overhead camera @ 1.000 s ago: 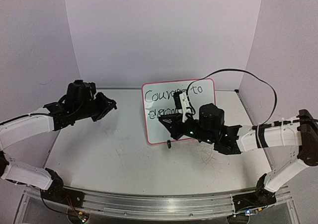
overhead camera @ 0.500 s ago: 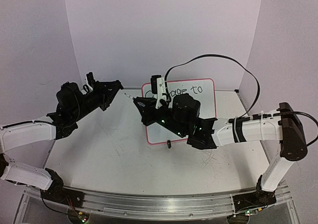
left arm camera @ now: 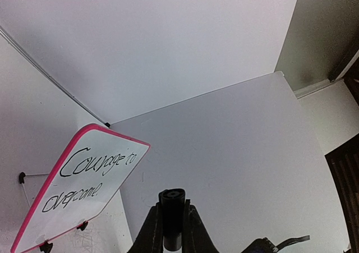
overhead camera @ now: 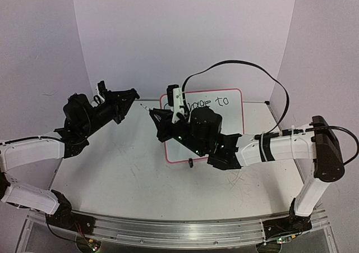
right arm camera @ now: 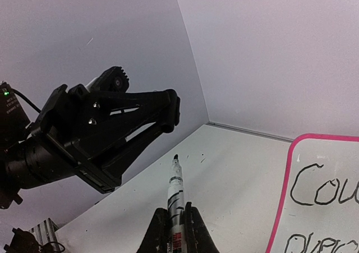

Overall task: Write a sentence on the whiteboard
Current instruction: Insert the whiteboard marker without the cap into the pen cap.

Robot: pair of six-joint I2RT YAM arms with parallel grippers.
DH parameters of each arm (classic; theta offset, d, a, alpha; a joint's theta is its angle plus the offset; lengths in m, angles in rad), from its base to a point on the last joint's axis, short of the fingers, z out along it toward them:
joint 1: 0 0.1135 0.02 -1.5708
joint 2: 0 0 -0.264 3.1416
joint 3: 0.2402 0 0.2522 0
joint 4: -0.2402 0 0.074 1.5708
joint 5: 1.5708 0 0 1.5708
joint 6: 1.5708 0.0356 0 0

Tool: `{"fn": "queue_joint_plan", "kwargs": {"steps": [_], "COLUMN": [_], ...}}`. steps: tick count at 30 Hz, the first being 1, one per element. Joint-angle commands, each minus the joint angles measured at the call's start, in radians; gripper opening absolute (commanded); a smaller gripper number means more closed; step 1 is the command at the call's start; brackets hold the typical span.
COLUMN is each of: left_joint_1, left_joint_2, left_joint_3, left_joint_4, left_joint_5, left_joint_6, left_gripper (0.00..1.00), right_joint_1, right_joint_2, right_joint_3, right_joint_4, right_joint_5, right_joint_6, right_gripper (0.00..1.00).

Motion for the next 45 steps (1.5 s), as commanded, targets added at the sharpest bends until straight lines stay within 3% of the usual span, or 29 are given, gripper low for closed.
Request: {"fn": "queue_joint_plan", "kwargs": {"steps": [1, 45], "left_joint_1": [-0.005, -0.005], "left_joint_2": [0.006, -0.012], "left_joint_3": [-0.002, -0.016], "left_joint_4": [0.052, 0.054], "left_joint_5": [0.012, 0.01], "left_joint_6": [-0.011, -0.017], "left_gripper": [0.0, 0.0], "right_joint_1": [0.013, 0.037], "right_joint_2": [0.007, 0.044], "right_joint_3": [0.044, 0.085], "right_joint_4": [0.06, 0.07], "right_joint_5": [0.039, 0.111], "right_joint_6": [-0.033, -0.058], "right_gripper": [0.0, 0.0]}}
